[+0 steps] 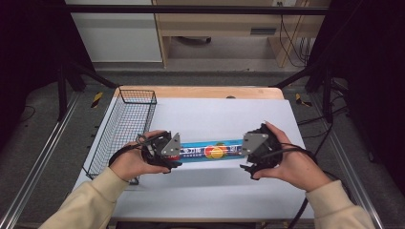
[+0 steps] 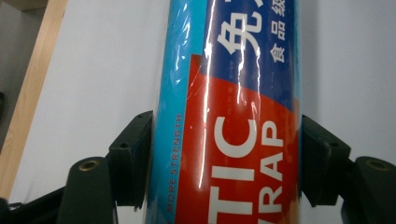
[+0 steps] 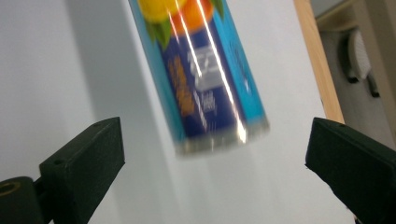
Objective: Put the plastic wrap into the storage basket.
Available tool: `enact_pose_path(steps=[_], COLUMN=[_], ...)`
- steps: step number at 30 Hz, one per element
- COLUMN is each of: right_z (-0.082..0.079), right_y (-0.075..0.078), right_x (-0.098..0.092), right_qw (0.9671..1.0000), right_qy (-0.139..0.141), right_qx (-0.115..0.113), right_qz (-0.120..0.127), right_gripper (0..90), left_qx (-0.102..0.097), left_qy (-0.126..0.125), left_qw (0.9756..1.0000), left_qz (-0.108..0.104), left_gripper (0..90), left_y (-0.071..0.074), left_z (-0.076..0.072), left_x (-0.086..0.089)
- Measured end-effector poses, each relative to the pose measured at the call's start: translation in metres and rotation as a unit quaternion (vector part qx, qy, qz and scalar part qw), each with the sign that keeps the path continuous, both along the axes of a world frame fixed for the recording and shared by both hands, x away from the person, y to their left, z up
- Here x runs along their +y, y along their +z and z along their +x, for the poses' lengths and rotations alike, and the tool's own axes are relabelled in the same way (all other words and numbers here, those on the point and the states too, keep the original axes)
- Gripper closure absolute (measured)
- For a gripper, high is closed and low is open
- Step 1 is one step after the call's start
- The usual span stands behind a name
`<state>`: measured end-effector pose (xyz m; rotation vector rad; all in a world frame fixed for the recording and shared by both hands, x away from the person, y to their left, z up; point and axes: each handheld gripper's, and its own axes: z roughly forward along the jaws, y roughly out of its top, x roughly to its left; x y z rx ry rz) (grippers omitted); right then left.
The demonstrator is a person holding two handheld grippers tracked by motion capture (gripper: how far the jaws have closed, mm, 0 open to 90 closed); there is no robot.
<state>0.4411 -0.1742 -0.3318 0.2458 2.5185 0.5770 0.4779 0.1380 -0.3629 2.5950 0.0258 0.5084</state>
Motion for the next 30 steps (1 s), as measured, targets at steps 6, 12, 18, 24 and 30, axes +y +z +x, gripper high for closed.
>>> enact_pose_path(steps=[6, 12, 18, 24, 30], right_z=[-0.009, -0.005, 0.002, 0.017, 0.023], right_y=[-0.013, -0.05, -0.07, -0.09, -0.109], right_x=[-0.028, -0.039, -0.02, -0.006, -0.008], right_qw=[0.9983, 0.9933, 0.9833, 0.9507, 0.9122], right_qy=[-0.051, -0.108, -0.179, -0.296, -0.374], right_qx=[-0.013, 0.007, -0.026, -0.048, -0.082], right_qz=[0.025, 0.04, 0.013, 0.079, 0.146], right_gripper=[6.1, 8.9, 11.6, 14.3, 14.1], left_qx=[0.001, -0.001, -0.004, -0.009, -0.019], left_qy=[0.006, 0.017, 0.03, 0.041, 0.056], left_qw=[1.0, 0.9997, 0.9987, 0.9974, 0.9955], left_qz=[-0.007, -0.019, -0.041, -0.058, -0.074], left_gripper=[31.0, 31.2, 31.3, 31.3, 31.4], left_y=[0.002, 0.007, 0.013, 0.02, 0.027], left_z=[0.0, 0.0, 0.001, -0.002, -0.005], left_x=[0.0, 0.004, 0.011, 0.022, 0.036])
